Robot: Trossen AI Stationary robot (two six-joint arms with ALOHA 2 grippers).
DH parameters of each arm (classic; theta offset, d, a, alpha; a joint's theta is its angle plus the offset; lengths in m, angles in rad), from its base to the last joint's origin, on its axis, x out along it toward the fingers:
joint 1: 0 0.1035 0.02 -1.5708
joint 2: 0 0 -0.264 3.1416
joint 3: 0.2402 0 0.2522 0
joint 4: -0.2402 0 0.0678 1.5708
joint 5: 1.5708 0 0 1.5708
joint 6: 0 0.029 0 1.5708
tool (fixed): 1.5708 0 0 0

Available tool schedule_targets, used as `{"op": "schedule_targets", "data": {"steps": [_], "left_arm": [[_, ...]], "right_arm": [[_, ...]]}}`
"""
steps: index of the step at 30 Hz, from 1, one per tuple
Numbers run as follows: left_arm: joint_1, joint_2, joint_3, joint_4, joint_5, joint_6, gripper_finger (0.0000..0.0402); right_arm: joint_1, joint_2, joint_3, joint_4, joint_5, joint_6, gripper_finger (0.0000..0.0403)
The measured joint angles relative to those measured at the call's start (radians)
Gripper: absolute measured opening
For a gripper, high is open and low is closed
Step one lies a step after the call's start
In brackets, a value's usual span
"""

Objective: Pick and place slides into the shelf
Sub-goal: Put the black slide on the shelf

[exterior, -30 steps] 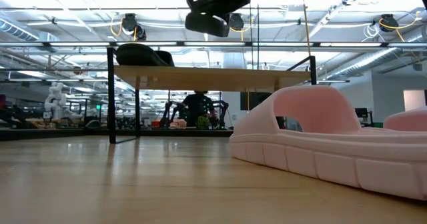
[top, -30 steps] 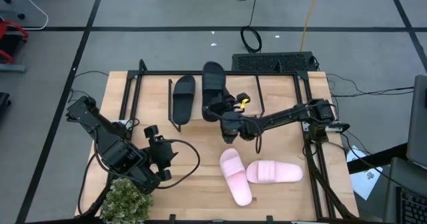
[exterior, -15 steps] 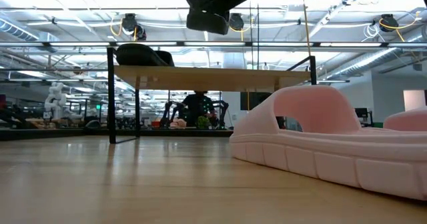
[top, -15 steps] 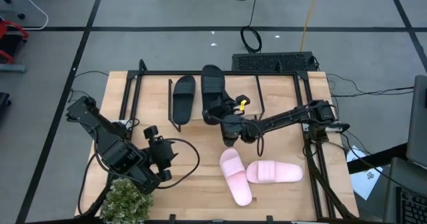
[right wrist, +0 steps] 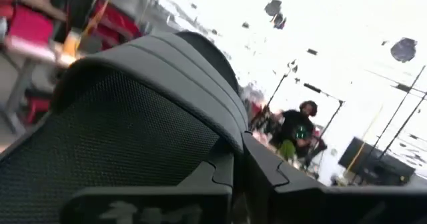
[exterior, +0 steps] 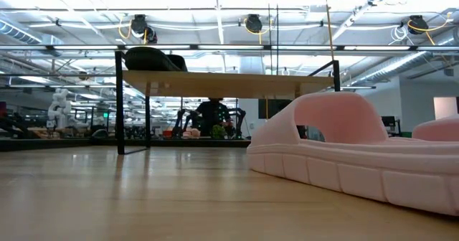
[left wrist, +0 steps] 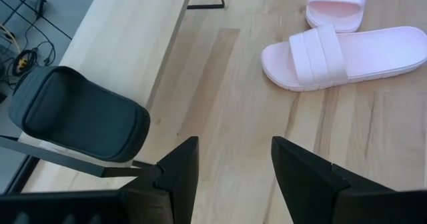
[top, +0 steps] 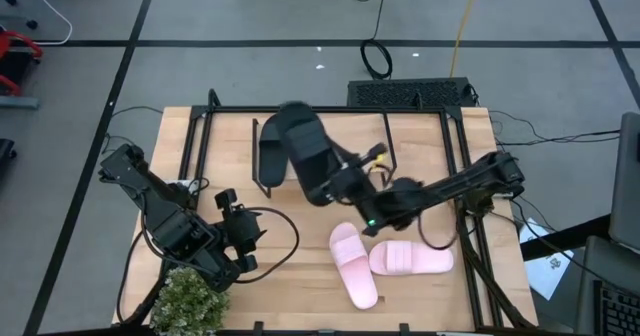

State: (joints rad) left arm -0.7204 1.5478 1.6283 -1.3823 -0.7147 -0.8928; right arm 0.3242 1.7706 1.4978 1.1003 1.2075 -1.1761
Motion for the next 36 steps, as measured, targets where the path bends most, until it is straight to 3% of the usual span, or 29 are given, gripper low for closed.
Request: {"op": "schedule_targets", "data": {"steps": [8, 11, 17, 21, 27, 31, 36], "left_arm": [[0.000, 0.000, 0.000, -0.001, 0.007, -0.027, 0.0186], [0.000, 0.000, 0.000, -0.001, 0.008, -0.031, 0.0186], [0.000, 0.000, 0.000, 0.000, 0.008, -0.033, 0.0186], [0.000, 0.000, 0.000, 0.001, 0.013, -0.047, 0.0186], [0.000, 0.000, 0.000, 0.002, 0.018, -0.053, 0.0186], [0.000, 0.000, 0.000, 0.003, 0.018, -0.053, 0.0186], [0.000, 0.000, 0.000, 0.003, 0.034, -0.055, 0.0186]], "right_arm": [[0.045, -0.061, 0.199, -0.043, -0.103, -0.121, 0.0002], [0.039, -0.053, 0.337, -0.218, -0.037, -0.070, 0.0002], [-0.054, 0.005, 0.610, -0.746, 0.179, 0.187, 0.0003], [-0.121, 0.046, 0.708, -0.825, 0.290, 0.209, 0.0003], [-0.154, 0.050, 0.722, -0.845, 0.283, 0.219, 0.0003], [-0.160, 0.050, 0.722, -0.845, 0.189, 0.214, 0.0003], [-0.120, 0.050, 0.722, -0.844, -0.168, 0.206, 0.0004]]}}
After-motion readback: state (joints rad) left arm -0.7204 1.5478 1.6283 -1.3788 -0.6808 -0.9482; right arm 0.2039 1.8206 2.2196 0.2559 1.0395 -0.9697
